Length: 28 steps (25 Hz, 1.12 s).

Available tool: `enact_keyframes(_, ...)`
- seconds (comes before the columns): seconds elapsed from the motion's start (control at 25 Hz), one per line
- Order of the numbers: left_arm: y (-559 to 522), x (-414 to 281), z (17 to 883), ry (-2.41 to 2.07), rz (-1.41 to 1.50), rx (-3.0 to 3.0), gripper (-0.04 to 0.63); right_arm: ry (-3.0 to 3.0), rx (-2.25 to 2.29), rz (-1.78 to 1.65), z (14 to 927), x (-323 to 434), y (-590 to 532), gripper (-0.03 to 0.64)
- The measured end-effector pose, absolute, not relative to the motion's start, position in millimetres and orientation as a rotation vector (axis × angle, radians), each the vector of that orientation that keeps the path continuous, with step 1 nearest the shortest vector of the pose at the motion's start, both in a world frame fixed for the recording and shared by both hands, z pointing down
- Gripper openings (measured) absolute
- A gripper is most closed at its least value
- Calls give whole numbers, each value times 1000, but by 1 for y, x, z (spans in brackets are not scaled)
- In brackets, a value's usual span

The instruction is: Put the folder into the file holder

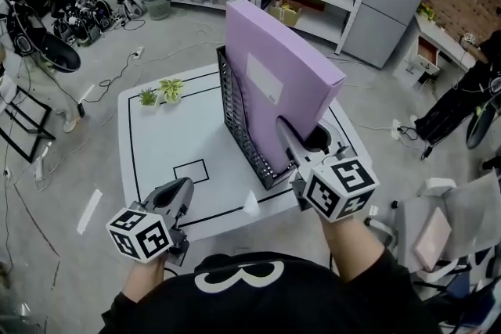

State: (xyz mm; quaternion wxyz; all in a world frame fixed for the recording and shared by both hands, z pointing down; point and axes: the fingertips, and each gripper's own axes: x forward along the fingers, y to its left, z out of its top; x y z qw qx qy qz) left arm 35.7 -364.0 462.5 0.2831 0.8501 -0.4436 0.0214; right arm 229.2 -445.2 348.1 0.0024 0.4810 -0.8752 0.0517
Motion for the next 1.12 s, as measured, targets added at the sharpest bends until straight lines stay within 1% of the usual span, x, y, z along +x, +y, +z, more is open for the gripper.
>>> enact_keyframes(0.56, -347, 25, 472, -1216, 113, 2237, 6, -2677, 1489, 185, 407, 224, -438, 156)
enact_keyframes(0.8, -324, 20, 463, -1209, 143, 2239, 6, -2565, 1441, 284, 439, 221, -431, 157)
enact_keyframes(1.12, -294, 9, 445, -1220, 162, 2228, 6, -2532, 1423, 302, 442, 220, -426, 177)
